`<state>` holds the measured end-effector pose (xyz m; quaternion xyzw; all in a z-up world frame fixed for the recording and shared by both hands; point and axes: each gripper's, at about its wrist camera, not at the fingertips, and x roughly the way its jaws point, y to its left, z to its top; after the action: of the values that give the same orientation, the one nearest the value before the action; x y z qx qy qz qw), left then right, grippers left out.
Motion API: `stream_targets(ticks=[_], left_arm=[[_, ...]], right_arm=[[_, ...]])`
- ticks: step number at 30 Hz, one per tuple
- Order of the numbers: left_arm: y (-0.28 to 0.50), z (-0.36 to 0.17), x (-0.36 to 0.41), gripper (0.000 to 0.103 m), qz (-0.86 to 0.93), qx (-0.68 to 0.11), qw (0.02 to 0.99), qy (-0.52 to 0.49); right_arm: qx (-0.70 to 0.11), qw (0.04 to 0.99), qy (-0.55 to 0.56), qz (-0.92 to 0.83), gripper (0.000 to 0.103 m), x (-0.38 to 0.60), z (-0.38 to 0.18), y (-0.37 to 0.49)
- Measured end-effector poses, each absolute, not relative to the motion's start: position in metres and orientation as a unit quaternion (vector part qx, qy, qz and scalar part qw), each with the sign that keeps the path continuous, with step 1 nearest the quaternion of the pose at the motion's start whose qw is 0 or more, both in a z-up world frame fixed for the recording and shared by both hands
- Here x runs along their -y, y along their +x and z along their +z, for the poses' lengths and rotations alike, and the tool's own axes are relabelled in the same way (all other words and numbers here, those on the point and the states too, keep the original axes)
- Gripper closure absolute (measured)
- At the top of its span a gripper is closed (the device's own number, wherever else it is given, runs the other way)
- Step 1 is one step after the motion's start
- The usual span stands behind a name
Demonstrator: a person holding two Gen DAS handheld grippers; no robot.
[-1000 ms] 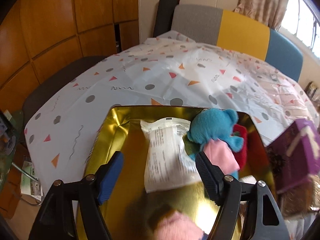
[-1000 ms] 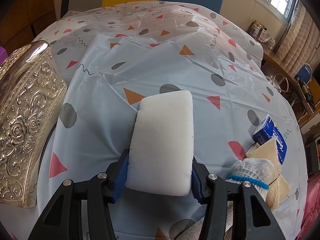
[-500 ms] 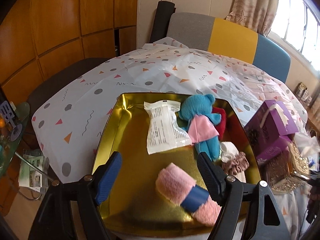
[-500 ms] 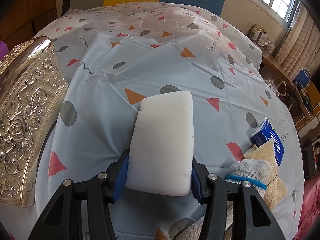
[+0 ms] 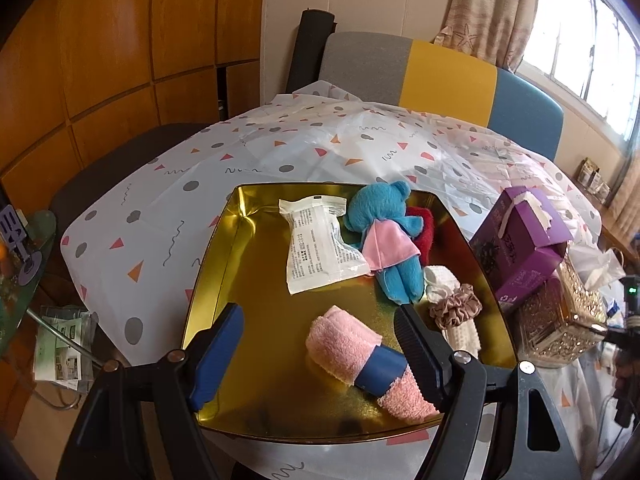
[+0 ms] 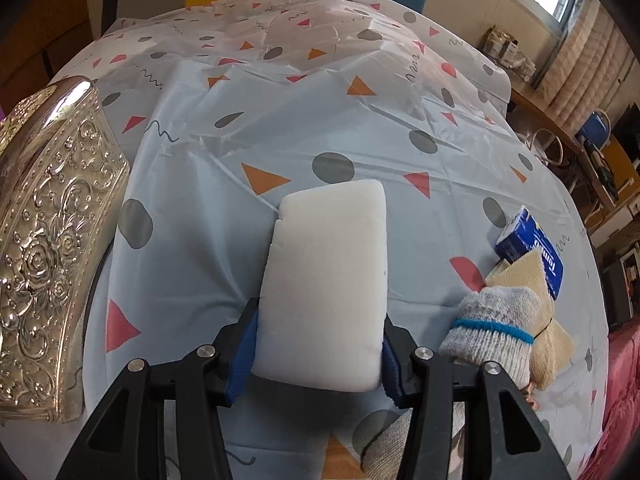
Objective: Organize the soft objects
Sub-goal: 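Carry the white sponge into the gold tray and open the right gripper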
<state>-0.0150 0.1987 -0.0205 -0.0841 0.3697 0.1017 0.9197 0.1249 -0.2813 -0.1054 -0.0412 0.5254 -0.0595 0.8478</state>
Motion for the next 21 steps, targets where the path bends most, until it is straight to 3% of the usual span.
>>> stream_targets(ticks=[5, 10, 21], left_arm=[[-0.018, -0.023, -0.200, 0.025, 0.095, -0.369, 0.921, -0.085], [-0.019, -0.027, -0.203, 0.025, 0.094, -0.372, 0.919, -0.090], [-0.020, -0.030, -0.209, 0.025, 0.101, -0.372, 0.917, -0.101]], right_arm=[[-0.525, 0.847, 0.006, -0.079, 0.051, 0.287, -0.092, 0.118], [-0.455, 0.886, 0.049, -0.070, 0.051, 0.290, -0.036, 0.099], [-0.319, 0.945, 0.000, 0.076, 0.052, 0.195, 0.082, 0.057]])
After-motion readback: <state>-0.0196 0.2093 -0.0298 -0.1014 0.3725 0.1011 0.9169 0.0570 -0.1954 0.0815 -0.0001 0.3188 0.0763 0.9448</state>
